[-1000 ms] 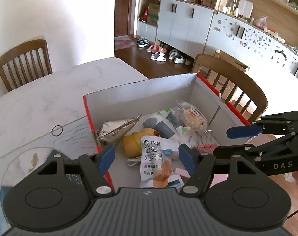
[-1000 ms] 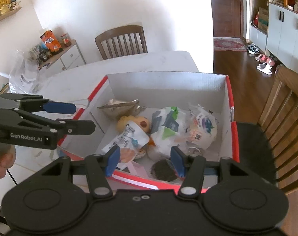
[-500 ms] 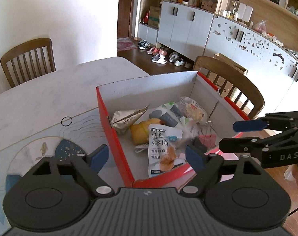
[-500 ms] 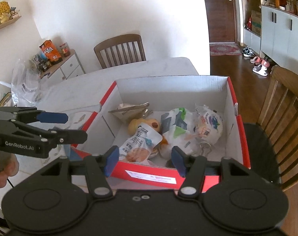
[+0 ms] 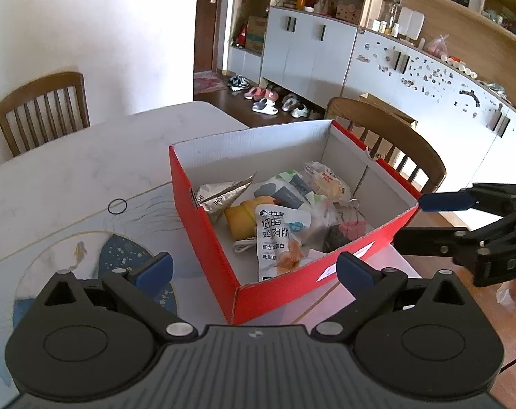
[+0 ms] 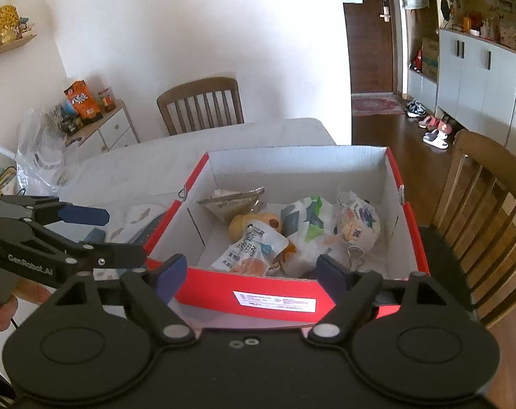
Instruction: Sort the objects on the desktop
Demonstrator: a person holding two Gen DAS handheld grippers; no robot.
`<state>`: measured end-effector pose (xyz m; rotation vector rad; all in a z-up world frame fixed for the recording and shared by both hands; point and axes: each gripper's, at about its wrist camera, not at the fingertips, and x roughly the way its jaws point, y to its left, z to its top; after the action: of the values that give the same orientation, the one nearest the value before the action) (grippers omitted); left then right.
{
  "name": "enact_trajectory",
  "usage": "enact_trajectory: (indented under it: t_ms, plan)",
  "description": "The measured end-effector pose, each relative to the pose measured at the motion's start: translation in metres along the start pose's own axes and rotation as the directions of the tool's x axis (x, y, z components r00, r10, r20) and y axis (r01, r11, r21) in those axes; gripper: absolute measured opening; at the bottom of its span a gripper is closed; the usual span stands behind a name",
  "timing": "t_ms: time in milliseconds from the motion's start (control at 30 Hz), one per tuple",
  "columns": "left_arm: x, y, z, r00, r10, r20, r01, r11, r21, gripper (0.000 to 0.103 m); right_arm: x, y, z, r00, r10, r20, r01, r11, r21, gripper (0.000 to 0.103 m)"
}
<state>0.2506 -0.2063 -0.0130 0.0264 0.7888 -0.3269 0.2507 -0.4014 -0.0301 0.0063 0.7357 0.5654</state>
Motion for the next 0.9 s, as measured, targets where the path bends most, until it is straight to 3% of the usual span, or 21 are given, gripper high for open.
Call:
enact_trajectory:
  t_ms: [167, 267, 900]
  plan:
    - [-0.005, -0.003, -0.003, 1.0, 0.001, 0.006, -0.001, 1.0, 0.022, 0.103, -0.011, 0.004, -0.006, 0.999, -0.01, 0.035, 0.01, 1.0, 0.01, 0.1]
    - [-0.009, -0.002, -0.004, 1.0, -0.004, 0.012, 0.004, 1.0, 0.019, 0.103, -0.016, 0.006, -0.011, 0.999, -0.008, 0.053, 0.007, 1.0, 0.026, 0.102]
    - [-0.024, -0.009, -0.014, 0.999, 0.011, 0.04, -0.013, 0.998, 0.063, 0.102, -0.024, 0.015, -0.019, 0.996, -0.003, 0.085, -0.002, 0.998, 0.062, 0.102]
